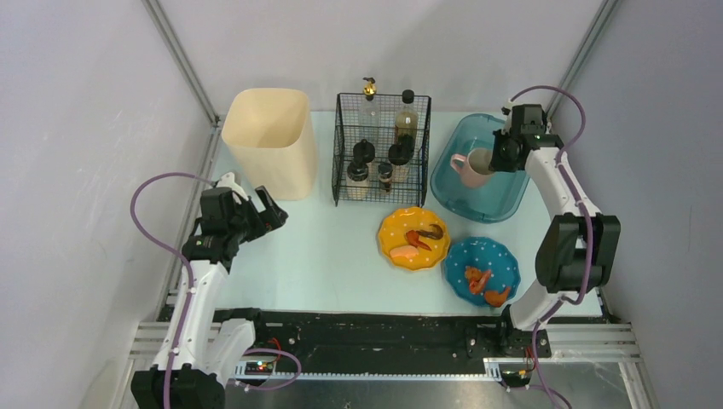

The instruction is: Clear the kitchen counter

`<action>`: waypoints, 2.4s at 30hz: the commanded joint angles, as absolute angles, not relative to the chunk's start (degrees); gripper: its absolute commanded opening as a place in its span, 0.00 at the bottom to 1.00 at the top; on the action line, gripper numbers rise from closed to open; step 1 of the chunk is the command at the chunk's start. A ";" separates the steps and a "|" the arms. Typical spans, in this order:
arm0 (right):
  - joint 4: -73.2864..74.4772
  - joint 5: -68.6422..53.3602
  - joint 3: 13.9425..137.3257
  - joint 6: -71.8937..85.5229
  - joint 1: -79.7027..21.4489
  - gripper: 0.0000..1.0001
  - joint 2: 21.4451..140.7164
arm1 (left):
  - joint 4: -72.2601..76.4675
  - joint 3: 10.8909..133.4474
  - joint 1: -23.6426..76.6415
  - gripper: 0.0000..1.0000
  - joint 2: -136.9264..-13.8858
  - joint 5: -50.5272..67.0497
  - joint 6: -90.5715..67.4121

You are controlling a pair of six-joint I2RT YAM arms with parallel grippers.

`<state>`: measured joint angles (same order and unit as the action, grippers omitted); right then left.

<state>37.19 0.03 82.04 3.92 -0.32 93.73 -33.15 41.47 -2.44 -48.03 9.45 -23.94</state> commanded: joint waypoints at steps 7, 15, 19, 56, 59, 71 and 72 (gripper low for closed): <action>36.40 -9.99 86.84 -1.10 1.48 0.00 99.23 | -32.00 43.90 -3.05 0.98 -46.84 11.21 -23.64; 38.00 -7.27 86.51 -5.94 -2.92 0.00 102.26 | -32.03 43.87 -3.05 0.98 -46.11 11.65 -23.68; 39.25 -5.91 86.19 -7.25 -5.21 0.00 103.15 | -32.00 43.90 -3.07 0.98 -45.99 12.12 -23.71; 46.39 4.68 75.56 7.62 -14.94 0.00 95.94 | -31.67 43.61 -3.03 0.98 -46.03 13.51 -24.05; 46.61 5.09 72.99 9.49 -14.94 0.00 93.66 | -31.68 43.68 -3.11 0.98 -46.14 13.60 -24.08; 42.13 3.44 63.06 12.96 -15.01 0.11 88.02 | -31.63 43.61 -3.09 0.98 -46.42 13.68 -24.17; 41.76 3.43 62.19 13.35 -15.02 0.14 87.42 | -31.62 43.64 -3.03 0.98 -46.52 13.70 -24.17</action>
